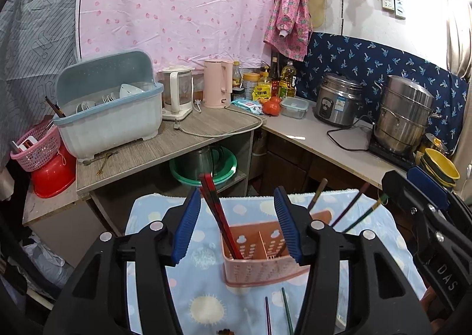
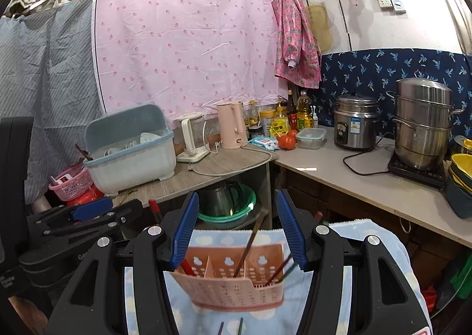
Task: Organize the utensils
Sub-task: 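Move both open tools back over the dark red and green chopsticks, then close the left tool on the dark red chopstick while the right tool closes on the green chopstick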
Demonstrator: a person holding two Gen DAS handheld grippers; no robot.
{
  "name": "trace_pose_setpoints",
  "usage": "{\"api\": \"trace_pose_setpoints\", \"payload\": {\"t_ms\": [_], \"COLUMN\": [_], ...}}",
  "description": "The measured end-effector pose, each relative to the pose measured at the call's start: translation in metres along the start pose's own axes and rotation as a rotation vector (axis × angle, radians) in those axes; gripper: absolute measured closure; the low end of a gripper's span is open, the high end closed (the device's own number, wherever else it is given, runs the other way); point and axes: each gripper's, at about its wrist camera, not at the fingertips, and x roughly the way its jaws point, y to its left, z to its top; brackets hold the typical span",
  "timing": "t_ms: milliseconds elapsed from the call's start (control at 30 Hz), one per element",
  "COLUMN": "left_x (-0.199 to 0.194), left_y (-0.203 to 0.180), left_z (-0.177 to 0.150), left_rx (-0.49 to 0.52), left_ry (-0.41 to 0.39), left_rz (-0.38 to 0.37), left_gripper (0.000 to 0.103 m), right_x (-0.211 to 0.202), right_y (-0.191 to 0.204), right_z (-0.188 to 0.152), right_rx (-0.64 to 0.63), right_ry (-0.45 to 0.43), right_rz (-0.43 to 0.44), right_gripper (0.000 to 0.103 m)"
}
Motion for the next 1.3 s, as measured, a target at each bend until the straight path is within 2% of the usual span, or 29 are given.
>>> {"api": "trace_pose_setpoints", "payload": {"t_ms": [200,633,1000,1300], "left_x": [-0.014,-0.033,-0.041,-0.035], "left_y": [-0.004,-0.025,-0.04,-0.039], "left_z": [-0.039,-0.146,-0.23,-0.283], "left_rx": [0.005,0.024,0.023,0.018], "left_ry": [0.054,0.212,0.317,0.385], "left_rz": [-0.011,-0.039,-0.04,-0.028], "left_gripper": [0.052,0.052,0.051,0.051], "right_x": [-0.028,-0.082,-0.1,-0.105], "right_y": [-0.006,-0.037,-0.062,-0.057], "right_z": [-0.037,-0.141,-0.211,-0.25], "right_rx": [-0.014,0.022,0.049,0.026], "right_ry": [0.045,0.215,0.345,0.421], "right_rz": [-0.023,-0.077,-0.123,-0.112], "right_gripper": [0.048,0.048,0.048,0.049]}}
